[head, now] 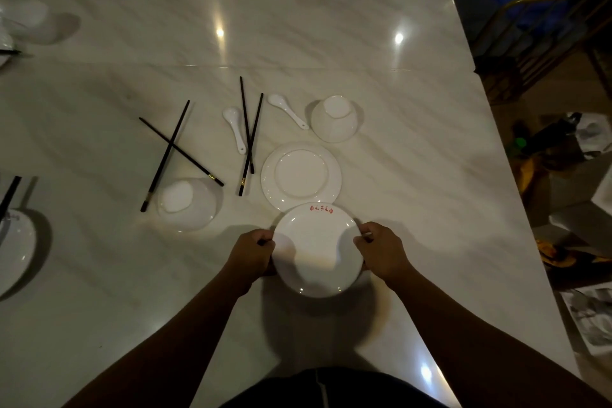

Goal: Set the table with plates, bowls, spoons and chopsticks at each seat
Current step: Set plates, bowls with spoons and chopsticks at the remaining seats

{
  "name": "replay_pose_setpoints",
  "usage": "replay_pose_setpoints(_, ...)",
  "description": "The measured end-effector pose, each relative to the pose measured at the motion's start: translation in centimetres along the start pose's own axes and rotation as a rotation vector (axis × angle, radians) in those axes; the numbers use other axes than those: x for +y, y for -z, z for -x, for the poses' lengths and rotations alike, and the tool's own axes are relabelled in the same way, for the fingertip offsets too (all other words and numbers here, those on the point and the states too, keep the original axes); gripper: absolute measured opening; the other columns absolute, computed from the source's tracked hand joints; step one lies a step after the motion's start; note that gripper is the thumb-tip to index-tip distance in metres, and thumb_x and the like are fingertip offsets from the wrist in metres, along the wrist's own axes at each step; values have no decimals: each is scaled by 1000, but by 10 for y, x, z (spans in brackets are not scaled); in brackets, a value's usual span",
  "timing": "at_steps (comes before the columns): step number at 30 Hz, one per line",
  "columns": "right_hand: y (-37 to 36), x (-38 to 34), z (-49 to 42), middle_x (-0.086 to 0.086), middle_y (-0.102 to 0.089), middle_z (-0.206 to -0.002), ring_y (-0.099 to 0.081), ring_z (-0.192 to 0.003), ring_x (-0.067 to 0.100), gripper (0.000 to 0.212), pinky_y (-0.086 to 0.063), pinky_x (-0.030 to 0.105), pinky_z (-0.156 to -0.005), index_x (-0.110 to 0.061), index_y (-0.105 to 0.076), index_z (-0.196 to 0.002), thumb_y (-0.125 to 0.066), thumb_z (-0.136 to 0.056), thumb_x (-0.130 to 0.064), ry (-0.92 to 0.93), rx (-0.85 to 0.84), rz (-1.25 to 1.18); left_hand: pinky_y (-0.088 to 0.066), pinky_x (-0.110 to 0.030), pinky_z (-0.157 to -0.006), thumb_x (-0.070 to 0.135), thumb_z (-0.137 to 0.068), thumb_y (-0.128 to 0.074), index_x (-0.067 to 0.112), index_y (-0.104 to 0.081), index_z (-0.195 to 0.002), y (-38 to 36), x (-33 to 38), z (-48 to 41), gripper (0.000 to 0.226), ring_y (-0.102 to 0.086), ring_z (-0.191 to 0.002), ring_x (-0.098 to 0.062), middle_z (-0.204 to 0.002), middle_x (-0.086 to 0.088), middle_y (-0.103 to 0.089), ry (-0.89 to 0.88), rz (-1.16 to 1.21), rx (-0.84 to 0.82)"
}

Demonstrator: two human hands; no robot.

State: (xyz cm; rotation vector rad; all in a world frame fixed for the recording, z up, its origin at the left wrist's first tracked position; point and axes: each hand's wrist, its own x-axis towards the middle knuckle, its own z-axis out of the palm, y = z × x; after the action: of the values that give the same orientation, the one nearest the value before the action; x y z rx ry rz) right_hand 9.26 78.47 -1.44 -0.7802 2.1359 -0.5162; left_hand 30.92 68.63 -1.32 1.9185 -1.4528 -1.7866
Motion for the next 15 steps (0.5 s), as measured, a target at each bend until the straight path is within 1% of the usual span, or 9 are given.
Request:
replay_pose_setpoints(3, 0, 2, -4, 4, -65, -99, -62, -93, 23, 21, -56, 43, -83, -14, -62, -106, -57, -88, -24, -17, -24, 2, -58, -35, -59, 7, -92, -49, 10, -60, -106, 2, 1, 1, 19, -60, -89, -32, -105, -18, -58, 4, -54, -22)
replay_pose_setpoints(5, 0, 1, -8, 2, -66, -95, -61, -88, 19, 23, -51, 31, -79, -15, -61, -102, -60, -86, -32, -14, -7, 57, -58, -33, -57, 15, -91, -52, 13, -60, -108, 7, 1, -1, 19, -62, -83, -28, -101, -14, -60, 6, -130, -22)
replay_pose_setpoints(7, 0, -8, -15, 2, -64, -90, -61, -82, 18, 28, -46, 26, -71, -17, -61, -96, -59, -83, -42, 40, 66, 136, -58, -34, -57, 24, -90, -54, 15, -59, -105, 17, 5, -4, 18, -63, -81, -27, -97, -9, -62, -26, -233, -2)
replay_pose_setpoints(8, -1, -16, -19, 2, -63, -92, -61, -83, 19, 31, -47, 28, -71, -19, -61, -98, -58, -82, -45, 77, 103, 187, -58, -35, -61, 27, -90, -53, 15, -59, -103, 24, 8, -7, 18, -63, -82, -27, -96, -9, -62, -53, -279, 12)
replay_pose_setpoints(9, -3, -26, -23, 2, -62, -99, -61, -88, 20, 33, -49, 30, -76, -21, -61, -104, -57, -83, -46, 113, 130, 230, -58, -37, -66, 28, -91, -52, 15, -59, -101, 30, 13, -10, 18, -62, -82, -25, -95, -8, -63, -84, -323, 31)
replay_pose_setpoints(10, -4, -39, -26, 2, -59, -107, -59, -97, 22, 35, -47, 33, -83, -22, -60, -112, -58, -85, -44, 145, 143, 255, -57, -39, -72, 27, -92, -51, 14, -60, -101, 37, 18, -14, 18, -61, -81, -22, -93, -8, -63, -121, -359, 47)
replay_pose_setpoints(12, -8, -67, -33, 4, -56, -118, -55, -108, 24, 35, -43, 37, -92, -23, -57, -121, -57, -88, -38, 230, 142, 278, -53, -36, -74, 25, -94, -51, 11, -60, -102, 51, 32, -21, 19, -58, -76, -19, -89, -7, -62, -185, -370, 81)
replay_pose_setpoints(13, -11, -82, -39, 4, -57, -119, -55, -109, 25, 34, -43, 39, -94, -23, -57, -121, -57, -89, -36, 279, 136, 279, -50, -35, -74, 24, -93, -52, 10, -61, -103, 58, 40, -25, 19, -58, -76, -20, -89, -8, -62, -210, -354, 111)
replay_pose_setpoints(15, -21, -111, -53, 4, -61, -117, -58, -106, 24, 32, -47, 41, -94, -21, -59, -119, -56, -90, -35, 365, 105, 257, -47, -32, -77, 24, -92, -55, 12, -64, -102, 76, 57, -34, 18, -61, -81, -23, -92, -9, -65, -270, -359, 195)
